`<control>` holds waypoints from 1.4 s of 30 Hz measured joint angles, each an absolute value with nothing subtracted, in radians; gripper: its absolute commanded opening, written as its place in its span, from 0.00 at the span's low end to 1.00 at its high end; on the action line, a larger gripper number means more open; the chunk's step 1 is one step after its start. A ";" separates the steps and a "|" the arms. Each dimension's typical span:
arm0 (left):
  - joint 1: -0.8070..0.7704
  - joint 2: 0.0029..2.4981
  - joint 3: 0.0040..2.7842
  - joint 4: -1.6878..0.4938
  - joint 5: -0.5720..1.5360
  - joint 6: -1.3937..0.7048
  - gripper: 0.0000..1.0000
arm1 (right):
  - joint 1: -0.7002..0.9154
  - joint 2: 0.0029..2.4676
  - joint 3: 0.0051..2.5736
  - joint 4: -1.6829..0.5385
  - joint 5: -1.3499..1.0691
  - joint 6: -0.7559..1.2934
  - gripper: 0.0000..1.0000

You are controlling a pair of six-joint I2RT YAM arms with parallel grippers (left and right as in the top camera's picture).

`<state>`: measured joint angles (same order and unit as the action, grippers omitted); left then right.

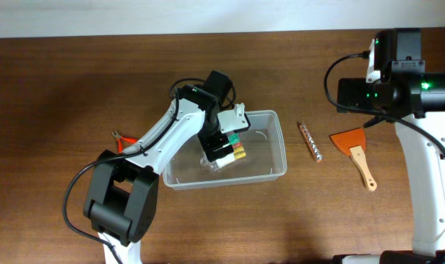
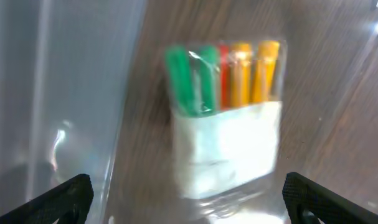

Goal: Pack container
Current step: 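Lift the plug packet and drop it into the box with left gripper, then lower the left gripper onto the red pliers and grasp them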

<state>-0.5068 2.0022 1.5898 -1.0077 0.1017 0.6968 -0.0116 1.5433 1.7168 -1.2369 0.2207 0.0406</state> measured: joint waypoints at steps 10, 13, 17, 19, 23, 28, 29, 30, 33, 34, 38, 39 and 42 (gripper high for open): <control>-0.433 1.775 1.777 -1.088 -0.136 0.344 0.99 | -0.012 1.543 1.717 -1.234 0.221 0.022 0.99; -0.289 1.689 1.800 -1.139 -0.189 0.132 0.99 | -0.012 1.543 1.717 -1.234 0.221 0.022 0.99; -0.077 1.668 1.790 -1.242 -0.234 -0.123 0.99 | -0.012 1.543 1.717 -1.234 0.221 0.021 0.99; 0.000 1.672 1.748 -1.253 -0.240 -0.220 0.99 | -0.012 1.543 1.717 -1.234 0.221 0.019 0.98; 0.096 1.678 1.618 -1.242 -0.225 -0.375 0.99 | -0.012 1.543 1.717 -1.234 0.221 0.018 0.99; 0.131 1.678 1.437 -1.159 -0.183 -0.470 0.99 | -0.012 1.543 1.717 -1.234 0.221 0.018 0.99; 0.131 1.678 1.409 -1.143 -0.177 -0.485 0.99 | -0.012 1.543 1.717 -1.234 0.221 0.019 0.99; 0.131 1.678 1.386 -1.129 -0.171 -0.499 0.99 | -0.012 1.543 1.717 -1.234 0.221 0.019 0.99; 0.131 1.678 1.320 -1.079 -0.143 -0.534 0.99 | -0.012 1.543 1.717 -1.238 0.221 0.018 0.99; 0.131 1.678 1.303 -1.056 -0.133 -0.542 0.99 | -0.012 1.543 1.717 -1.242 0.221 0.019 0.99; 0.131 1.685 1.258 -0.973 -0.085 -0.555 0.99 | -0.012 1.543 1.717 -1.245 0.221 0.019 0.99; 0.131 1.695 1.256 -0.962 -0.074 -0.559 0.99 | -0.012 1.543 1.717 -1.246 0.221 0.018 0.99; 0.131 1.736 1.253 -0.947 -0.052 -0.561 0.99 | -0.012 1.543 1.717 -1.246 0.221 0.018 0.99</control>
<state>0.1314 1.7359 1.2533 -0.9474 -0.0517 -0.5613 -0.0116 1.5433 1.7172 -1.2457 0.2207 0.0181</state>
